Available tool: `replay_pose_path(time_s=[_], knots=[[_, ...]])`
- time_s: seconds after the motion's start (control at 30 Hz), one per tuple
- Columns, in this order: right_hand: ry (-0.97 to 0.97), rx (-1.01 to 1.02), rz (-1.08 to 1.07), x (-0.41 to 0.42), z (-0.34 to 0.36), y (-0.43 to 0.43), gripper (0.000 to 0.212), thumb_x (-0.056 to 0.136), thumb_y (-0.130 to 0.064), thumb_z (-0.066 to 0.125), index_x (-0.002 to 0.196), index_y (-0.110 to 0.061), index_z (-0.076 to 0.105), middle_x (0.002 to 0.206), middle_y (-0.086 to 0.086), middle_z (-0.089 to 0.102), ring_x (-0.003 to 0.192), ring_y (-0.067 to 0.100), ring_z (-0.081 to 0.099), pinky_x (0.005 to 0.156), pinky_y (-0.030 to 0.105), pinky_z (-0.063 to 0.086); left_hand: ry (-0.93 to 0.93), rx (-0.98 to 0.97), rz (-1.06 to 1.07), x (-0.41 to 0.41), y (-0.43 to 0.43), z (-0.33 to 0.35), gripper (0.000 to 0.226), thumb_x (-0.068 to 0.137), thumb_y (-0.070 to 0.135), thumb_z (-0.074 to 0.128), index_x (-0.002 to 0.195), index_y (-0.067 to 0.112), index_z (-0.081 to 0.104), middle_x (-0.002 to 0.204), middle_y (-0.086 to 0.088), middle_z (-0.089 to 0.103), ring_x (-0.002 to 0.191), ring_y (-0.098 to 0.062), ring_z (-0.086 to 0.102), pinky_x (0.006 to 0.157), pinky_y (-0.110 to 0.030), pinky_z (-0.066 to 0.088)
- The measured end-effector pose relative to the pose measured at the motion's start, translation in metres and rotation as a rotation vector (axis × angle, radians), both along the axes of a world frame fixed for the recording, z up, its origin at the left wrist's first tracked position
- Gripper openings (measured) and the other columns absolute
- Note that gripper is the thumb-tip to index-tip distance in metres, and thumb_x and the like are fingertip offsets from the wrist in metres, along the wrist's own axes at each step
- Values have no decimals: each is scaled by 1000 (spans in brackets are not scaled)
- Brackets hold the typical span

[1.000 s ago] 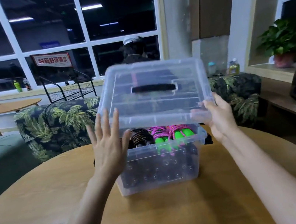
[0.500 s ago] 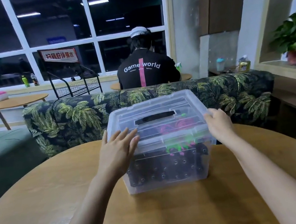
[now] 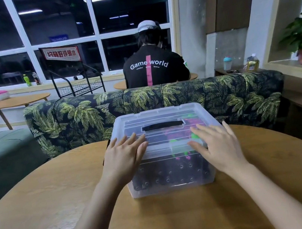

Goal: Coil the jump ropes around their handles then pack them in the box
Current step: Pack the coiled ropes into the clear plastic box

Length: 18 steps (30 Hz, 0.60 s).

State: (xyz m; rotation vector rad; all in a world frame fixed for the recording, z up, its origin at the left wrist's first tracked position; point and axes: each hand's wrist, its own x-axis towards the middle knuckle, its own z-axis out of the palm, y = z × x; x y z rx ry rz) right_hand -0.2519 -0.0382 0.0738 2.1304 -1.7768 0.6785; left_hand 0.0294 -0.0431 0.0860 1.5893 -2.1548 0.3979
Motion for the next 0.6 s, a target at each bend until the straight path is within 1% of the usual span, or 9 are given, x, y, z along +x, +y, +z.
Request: replay_pose_path(time_s=[0.1,0.17,0.23,0.27,0.47,0.6], knots=[[8,-66,8,1,-7,14,74,93,-74,19,129,-27,64,131,-3,64,121,26,61,112,54,34,-17,-57,4,0,12,-7,68,103,56,8,130,29,64,130,-3,65,120,-30,62,101,-46,46],[5,-91,14,0,-13,26,74,94,-73,20,131,-26,63,133,-3,63,122,27,59,113,50,32,-23,-98,4,0,23,-13,66,104,54,10,130,27,65,131,-4,64,120,-31,61,104,-43,42],[6,-111,15,-1,-19,35,74,95,-73,19,133,-25,61,136,-2,60,126,29,56,114,50,27,-35,-130,6,-1,33,-18,65,105,52,10,132,25,63,134,-6,62,123,-32,59,107,-44,33],[10,-127,14,-2,-21,39,74,95,-73,19,134,-25,60,138,-1,59,126,30,56,114,51,26,-45,-133,11,-1,38,-21,64,105,52,11,134,25,62,136,-6,61,125,-32,58,108,-45,31],[44,-172,14,-3,-34,64,74,96,-71,21,139,-22,56,143,0,54,131,32,52,115,53,26,-60,-158,16,-3,66,-31,60,106,48,15,136,22,59,141,-8,57,128,-34,54,110,-49,31],[33,-208,27,-3,-38,73,74,97,-70,21,138,-20,56,143,2,54,132,33,51,115,53,26,-65,-130,38,-3,77,-33,58,105,51,16,139,26,56,143,-5,55,132,-32,51,111,-56,30]])
